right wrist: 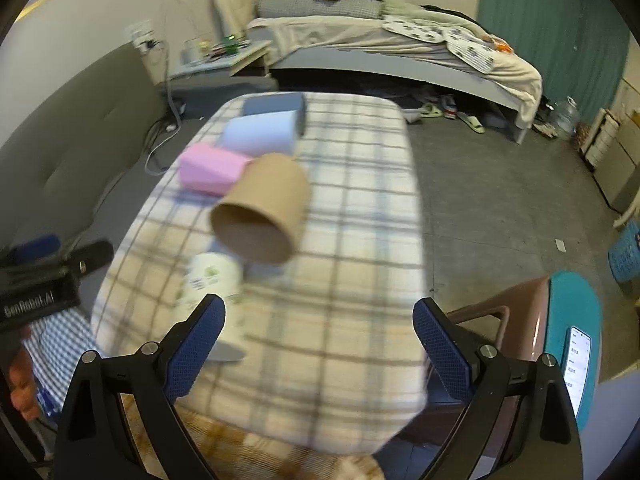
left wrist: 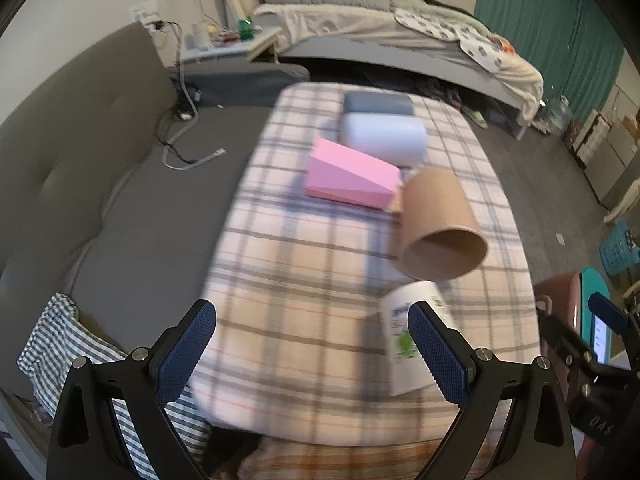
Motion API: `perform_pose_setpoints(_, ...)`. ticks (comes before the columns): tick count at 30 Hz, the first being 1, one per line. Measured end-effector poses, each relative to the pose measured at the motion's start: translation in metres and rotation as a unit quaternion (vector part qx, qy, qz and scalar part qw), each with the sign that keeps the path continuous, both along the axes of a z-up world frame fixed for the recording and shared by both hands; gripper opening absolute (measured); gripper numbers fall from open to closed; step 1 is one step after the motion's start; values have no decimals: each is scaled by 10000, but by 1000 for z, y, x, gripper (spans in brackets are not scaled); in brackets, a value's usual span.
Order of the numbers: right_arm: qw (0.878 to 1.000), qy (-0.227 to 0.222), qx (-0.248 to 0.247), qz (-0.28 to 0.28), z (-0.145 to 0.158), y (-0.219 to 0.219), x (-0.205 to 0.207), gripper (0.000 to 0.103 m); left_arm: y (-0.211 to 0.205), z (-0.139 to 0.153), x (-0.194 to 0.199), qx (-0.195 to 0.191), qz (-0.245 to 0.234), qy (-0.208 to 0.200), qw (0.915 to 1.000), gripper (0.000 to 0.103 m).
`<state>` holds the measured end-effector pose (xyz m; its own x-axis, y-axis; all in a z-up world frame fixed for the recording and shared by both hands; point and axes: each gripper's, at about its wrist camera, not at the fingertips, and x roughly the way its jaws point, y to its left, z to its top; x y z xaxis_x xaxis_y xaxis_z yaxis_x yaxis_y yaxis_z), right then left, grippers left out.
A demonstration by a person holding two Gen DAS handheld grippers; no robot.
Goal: Flip cup upside down
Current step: 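Lift the white cup with the right tool and carry it toward the left tool, then close the left tool on the white cup while the right tool releases it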
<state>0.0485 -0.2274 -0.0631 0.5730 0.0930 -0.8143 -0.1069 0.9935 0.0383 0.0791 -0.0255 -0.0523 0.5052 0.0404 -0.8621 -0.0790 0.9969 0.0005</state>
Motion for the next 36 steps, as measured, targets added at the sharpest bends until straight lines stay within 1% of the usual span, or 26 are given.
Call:
perform_pose_setpoints(5, 9998, 70, 61, -153, -7, -24, 13, 96, -27, -19, 16, -82, -71, 376, 9992, 100)
perform_pose_setpoints(9, 9995, 224, 118, -202, -21, -33, 24, 96, -38, -35, 30, -263, -17, 660, 9975, 100)
perform_pose_setpoints(12, 9989, 357, 154, -257, -34, -38, 30, 96, -47, -45, 41, -185, -70, 833, 9963, 100)
perform_pose_setpoints(16, 9978, 513, 267, -329, -48, -46, 38, 96, -55, -59, 51, -179, -170, 1084, 9938, 98)
perform_pose_setpoints(21, 9968, 613, 356, -378, -58, -51, 44, 96, -57, -70, 55, -392, -284, 1304, 9903, 97)
perform_pose_setpoints(22, 9967, 628, 359, -375, -60, -51, 44, 96, -58, -71, 56, -451, -316, 1353, 9893, 90)
perform_pose_setpoints(23, 9966, 634, 362, -372, -60, -51, 45, 96, -58, -73, 57, -510, -343, 1416, 9880, 78)
perform_pose_setpoints(24, 9966, 637, 373, -362, -61, -50, 45, 96, -57, -75, 58, -614, -363, 1521, 9858, 72)
perform_pose_setpoints(25, 9966, 637, 379, -349, -60, -50, 45, 96, -56, -77, 60, -716, -364, 1584, 9841, 64)
perform_pose_setpoints(26, 9967, 634, 377, -345, -60, -49, 45, 96, -55, -79, 60, -813, -358, 1644, 9824, 63)
perform_pose_setpoints(31, 9971, 561, 377, -344, -54, -47, 42, 96, -53, -64, 52, -911, -466, 1492, 9835, 63)
perform_pose_setpoints(36, 9979, 431, 352, -341, -43, -44, 36, 96, -43, -34, 42, -822, -478, 1110, 9893, 62)
